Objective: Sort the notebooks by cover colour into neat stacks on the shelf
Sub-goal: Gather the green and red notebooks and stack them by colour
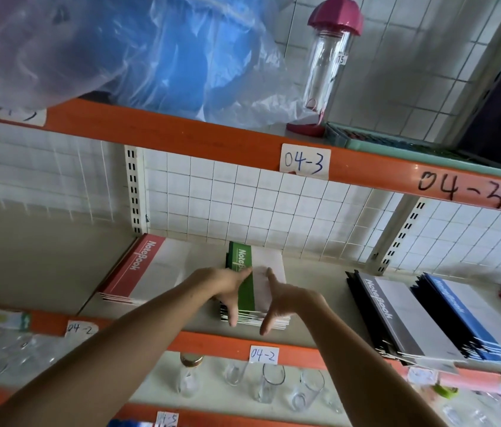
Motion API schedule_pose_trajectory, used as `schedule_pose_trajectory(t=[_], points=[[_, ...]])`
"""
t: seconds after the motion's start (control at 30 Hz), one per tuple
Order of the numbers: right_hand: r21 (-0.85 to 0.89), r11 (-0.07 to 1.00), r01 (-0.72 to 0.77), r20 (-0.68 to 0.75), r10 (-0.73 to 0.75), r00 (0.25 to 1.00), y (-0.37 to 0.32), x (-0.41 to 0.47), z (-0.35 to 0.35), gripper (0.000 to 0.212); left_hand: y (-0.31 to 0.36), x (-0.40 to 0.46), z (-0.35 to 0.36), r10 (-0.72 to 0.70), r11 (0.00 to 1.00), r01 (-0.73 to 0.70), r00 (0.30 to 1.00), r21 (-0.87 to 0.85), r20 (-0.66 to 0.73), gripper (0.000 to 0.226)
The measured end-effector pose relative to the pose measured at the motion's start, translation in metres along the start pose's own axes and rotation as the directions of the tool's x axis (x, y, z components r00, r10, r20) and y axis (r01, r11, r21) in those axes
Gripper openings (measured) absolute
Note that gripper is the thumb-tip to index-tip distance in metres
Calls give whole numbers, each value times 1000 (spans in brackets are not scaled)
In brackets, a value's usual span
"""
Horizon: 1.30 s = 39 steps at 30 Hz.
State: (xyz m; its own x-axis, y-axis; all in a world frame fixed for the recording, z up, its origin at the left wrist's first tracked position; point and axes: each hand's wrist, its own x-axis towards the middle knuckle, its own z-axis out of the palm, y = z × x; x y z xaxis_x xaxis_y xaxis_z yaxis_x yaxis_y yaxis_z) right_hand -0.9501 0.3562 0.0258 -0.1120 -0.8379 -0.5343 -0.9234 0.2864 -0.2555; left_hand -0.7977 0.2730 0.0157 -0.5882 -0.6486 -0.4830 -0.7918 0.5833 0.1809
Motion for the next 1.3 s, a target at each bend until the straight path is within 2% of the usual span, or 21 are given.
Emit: schedule_pose_trajectory(t=[0.13,0.23,0.3,0.5,0.63,0.73,0.9,1.03,1.1,1.2,1.3], points=[[-49,998,50,-121,-55,991,3,-1,10,148,-2,-8,0,74,994,-80,994,-70,-79,139],[-57,997,56,-178,-65,982,5,-5,12,142,-3,-10,0,80,992,-90,991,-91,-106,134],[-61,997,55,-192,-65,979,6,-4,14,142,-3,-8,2,88,991,-99,988,-91,-124,136],[-108,994,7,-118,-20,993,2,-4,9,141,1,-5,8,47,994,-56,995,-99,-89,142],[-141,990,-8,-235,-25,972,6,2,19,139,-1,-4,10,59,982,-86,986,-169,-156,135],[-166,986,-22,-269,-24,963,10,4,19,140,-2,-6,8,70,986,-95,982,-140,-173,133],[-184,983,-24,-257,-25,966,12,9,14,139,2,-1,9,42,993,-59,986,-103,-161,133],[-104,995,-3,-127,-11,992,12,9,7,143,-3,0,6,51,996,-57,996,-73,-78,139],[6,1000,-5,-54,6,999,17,12,0,149,-12,2,0,51,987,-52,999,-150,-12,142],[164,986,20,-28,-16,999,24,17,-13,138,-28,-3,-11,41,902,-17,998,-432,48,123],[396,915,78,-123,-32,992,32,27,-22,113,-37,-5,-16,-58,733,-27,993,-679,-103,81]])
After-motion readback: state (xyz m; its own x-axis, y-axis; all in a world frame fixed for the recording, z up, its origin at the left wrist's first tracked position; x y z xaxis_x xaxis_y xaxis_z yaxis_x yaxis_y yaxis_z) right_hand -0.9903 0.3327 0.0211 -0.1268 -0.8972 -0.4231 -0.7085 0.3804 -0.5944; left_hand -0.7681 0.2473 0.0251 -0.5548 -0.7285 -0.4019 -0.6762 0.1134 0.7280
